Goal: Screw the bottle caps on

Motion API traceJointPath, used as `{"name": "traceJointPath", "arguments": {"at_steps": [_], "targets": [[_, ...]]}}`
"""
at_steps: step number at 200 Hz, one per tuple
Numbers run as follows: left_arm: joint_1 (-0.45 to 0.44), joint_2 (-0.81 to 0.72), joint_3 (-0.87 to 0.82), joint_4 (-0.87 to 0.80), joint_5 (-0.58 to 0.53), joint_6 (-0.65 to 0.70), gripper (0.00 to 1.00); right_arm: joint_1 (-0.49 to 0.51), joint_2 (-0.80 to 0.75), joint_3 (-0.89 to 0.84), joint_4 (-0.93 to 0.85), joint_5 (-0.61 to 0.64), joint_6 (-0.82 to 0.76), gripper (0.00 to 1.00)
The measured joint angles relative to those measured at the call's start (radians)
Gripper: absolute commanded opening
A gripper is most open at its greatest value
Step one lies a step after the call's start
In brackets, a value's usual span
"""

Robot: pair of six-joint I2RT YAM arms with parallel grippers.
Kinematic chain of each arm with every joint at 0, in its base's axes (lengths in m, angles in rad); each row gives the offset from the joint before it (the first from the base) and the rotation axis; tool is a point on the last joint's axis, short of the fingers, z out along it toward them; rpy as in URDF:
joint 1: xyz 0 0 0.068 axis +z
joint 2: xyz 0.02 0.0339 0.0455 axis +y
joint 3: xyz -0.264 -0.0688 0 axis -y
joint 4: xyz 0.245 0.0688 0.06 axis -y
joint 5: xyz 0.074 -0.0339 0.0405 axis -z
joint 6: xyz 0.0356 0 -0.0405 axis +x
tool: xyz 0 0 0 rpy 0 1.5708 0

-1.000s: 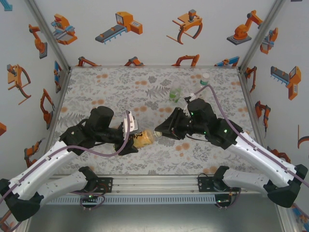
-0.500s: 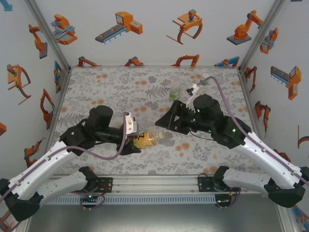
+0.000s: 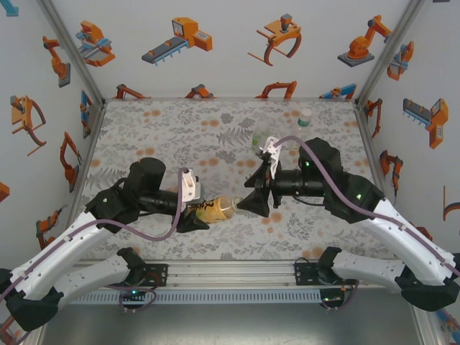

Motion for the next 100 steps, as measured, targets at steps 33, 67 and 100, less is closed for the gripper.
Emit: {"name": "traceJointPath", "arguments": {"at_steps": [33,67,100], "targets": [[0.000,0.000,0.000,0.000,0.005,0.000,0.00,0.000,0.001,0.004,-0.003,-0.130,-0.209,0.57],[0.000,-0.001,0.000,0.000,0.006,0.000,0.00,0.000,-0.006,-0.016,0.005,-0.188,-0.318,0.51],[0.000,-0.010,0.000,0.000,0.006,0.000,0.00,0.000,-0.008,-0.047,0.013,-0.191,-0.355,0.49]]}}
